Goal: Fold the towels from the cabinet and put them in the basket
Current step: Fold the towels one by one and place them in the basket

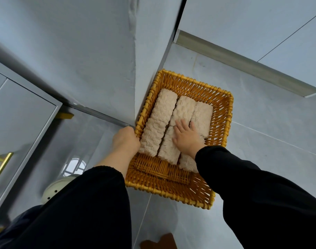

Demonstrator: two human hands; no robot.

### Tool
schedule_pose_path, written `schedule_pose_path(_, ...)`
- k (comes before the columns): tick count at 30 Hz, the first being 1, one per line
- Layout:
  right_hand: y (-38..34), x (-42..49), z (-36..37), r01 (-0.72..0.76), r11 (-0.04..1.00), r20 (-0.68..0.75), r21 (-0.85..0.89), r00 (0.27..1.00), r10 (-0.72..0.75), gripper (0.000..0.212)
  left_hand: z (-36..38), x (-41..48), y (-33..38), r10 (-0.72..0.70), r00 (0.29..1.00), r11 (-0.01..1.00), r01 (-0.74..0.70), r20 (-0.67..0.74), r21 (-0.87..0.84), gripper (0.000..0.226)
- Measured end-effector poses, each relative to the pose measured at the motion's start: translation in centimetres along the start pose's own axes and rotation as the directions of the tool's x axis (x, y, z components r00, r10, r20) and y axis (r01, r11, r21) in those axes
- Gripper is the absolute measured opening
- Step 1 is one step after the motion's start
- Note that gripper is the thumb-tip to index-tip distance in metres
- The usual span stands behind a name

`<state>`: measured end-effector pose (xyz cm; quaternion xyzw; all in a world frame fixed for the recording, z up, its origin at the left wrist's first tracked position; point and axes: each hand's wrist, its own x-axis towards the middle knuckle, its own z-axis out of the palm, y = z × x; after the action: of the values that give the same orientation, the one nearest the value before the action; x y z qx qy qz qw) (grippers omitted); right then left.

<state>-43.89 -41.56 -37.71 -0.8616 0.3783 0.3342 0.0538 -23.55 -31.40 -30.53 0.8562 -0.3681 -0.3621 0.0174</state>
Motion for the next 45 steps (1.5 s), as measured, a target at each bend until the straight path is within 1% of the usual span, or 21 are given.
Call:
schedule_pose_path(2,-0.2,-0.2,-0.5,-0.028,1.0,-0.018,-0.015,0.999,0.027,0.062,-0.2,-0.1,0.1,-0.002,1.0,1.0,0.002,0.0,-0.011,0.016)
schedule_pose_path(4,-1.4,-0.9,-0.9,-0.023,1.0,-0.109,0.018,0.994,0.025,0.064,-0.3,-0.2,0.2,-0.006,1.0,1.0,0.006,0.008,-0.01,0.014)
schedule_pose_path(5,-2.3,-1.3,-1.0,0.013,0.999,-0.176,0.03,0.984,-0.007,0.065,-0.3,-0.3,0.2,-0.008,1.0,1.0,0.008,0.011,-0.01,0.014)
schedule_pose_path(6,-3.1,-1.8,-0.7,0.076,0.997,-0.243,0.023,0.968,-0.068,0.065,-0.3,-0.3,0.2,-0.007,1.0,1.0,0.007,0.01,-0.012,0.016)
schedule_pose_path(8,-4.6,-2.8,0.3,0.263,0.964,-0.331,-0.035,0.907,-0.26,0.067,-0.3,-0.4,0.2,0.002,1.0,1.0,-0.002,0.003,-0.02,0.022)
schedule_pose_path(10,-5.2,-3.5,1.9,0.444,0.883,-0.302,-0.154,0.83,-0.47,0.064,-0.3,-0.5,0.1,0.012,1.0,1.0,-0.012,0.001,-0.026,0.027)
schedule_pose_path(12,-4.7,-3.7,2.8,0.505,0.824,-0.226,-0.256,0.798,-0.559,0.058,-0.4,-0.5,0.1,0.017,1.0,0.999,-0.017,-0.004,-0.033,0.028)
schedule_pose_path(16,-2.4,-3.3,2.4,0.413,0.879,-0.128,-0.236,0.884,-0.45,0.053,-0.4,-0.8,0.1,0.02,1.0,0.998,-0.021,-0.01,-0.054,0.024)
schedule_pose_path(17,-2.0,-3.2,2.3,0.404,0.883,-0.108,-0.238,0.893,-0.437,0.054,-0.4,-0.9,0.1,0.02,1.0,0.998,-0.021,-0.011,-0.057,0.022)
schedule_pose_path(19,-1.8,-3.3,1.8,0.433,0.874,-0.116,-0.223,0.878,-0.464,0.056,-0.3,-1.3,0.0,0.016,1.0,0.997,-0.017,-0.021,-0.075,0.017)
schedule_pose_path(22,-2.9,-3.5,1.0,0.417,0.897,-0.25,-0.144,0.862,-0.441,0.05,-0.3,-1.7,-0.1,0.014,1.0,0.994,-0.017,-0.028,-0.106,0.015)
schedule_pose_path(25,-4.8,-3.9,-0.3,0.295,0.955,-0.371,0.041,0.891,-0.26,0.05,-0.8,-2.1,0.3,0.023,0.998,0.996,-0.017,0.066,-0.091,0.017)
schedule_pose_path(27,-5.8,-4.2,-1.2,0.235,0.956,-0.412,0.176,0.899,-0.146,0.05,-1.3,-2.4,0.7,0.035,0.99,0.997,-0.024,0.139,-0.077,0.014)
schedule_pose_path(30,-6.7,-5.0,-2.8,0.217,0.928,-0.471,0.303,0.88,-0.052,0.049,-2.3,-3.3,0.7,0.067,0.981,0.992,-0.046,0.185,-0.115,0.018)
schedule_pose_path(34,-6.9,-7.0,-5.8,0.251,0.89,-0.524,0.38,0.852,-0.017,0.049,-4.3,-5.9,0.4,0.08,0.988,0.973,-0.048,0.135,-0.225,0.023)
schedule_pose_path(36,-6.4,-8.2,-7.4,0.267,0.878,-0.545,0.397,0.838,-0.009,0.051,-5.1,-7.5,0.4,0.093,0.99,0.961,-0.062,0.102,-0.269,0.019)
schedule_pose_path(38,-5.7,-9.5,-9.3,0.279,0.867,-0.571,0.414,0.821,0.009,0.051,-6.5,-9.2,0.5,0.107,0.992,0.95,-0.08,0.074,-0.301,0.009)
schedule_pose_path(40,-5.2,-10.7,-11.1,0.311,0.863,-0.611,0.399,0.792,-0.002,0.048,-8.4,-11.1,0.5,0.111,0.993,0.946,-0.095,0.034,-0.31,0.041)
schedule_pose_path(41,-5.1,-11.6,-12.3,0.337,0.866,-0.642,0.369,0.766,-0.025,0.047,-9.7,-12.4,0.5,0.119,0.993,0.944,-0.112,0.005,-0.311,0.047)
schedule_pose_path(44,-6.0,-14.2,-15.4,0.425,0.867,-0.7,0.259,0.702,-0.135,0.046,-13.5,-16.2,-0.8,0.128,0.988,0.93,-0.149,-0.084,-0.334,0.047)
schedule_pose_path(45,-6.1,-14.4,-15.7,0.428,0.872,-0.693,0.239,0.704,-0.155,0.045,-14.1,-16.5,-0.9,0.137,0.987,0.931,-0.155,-0.078,-0.332,0.048)
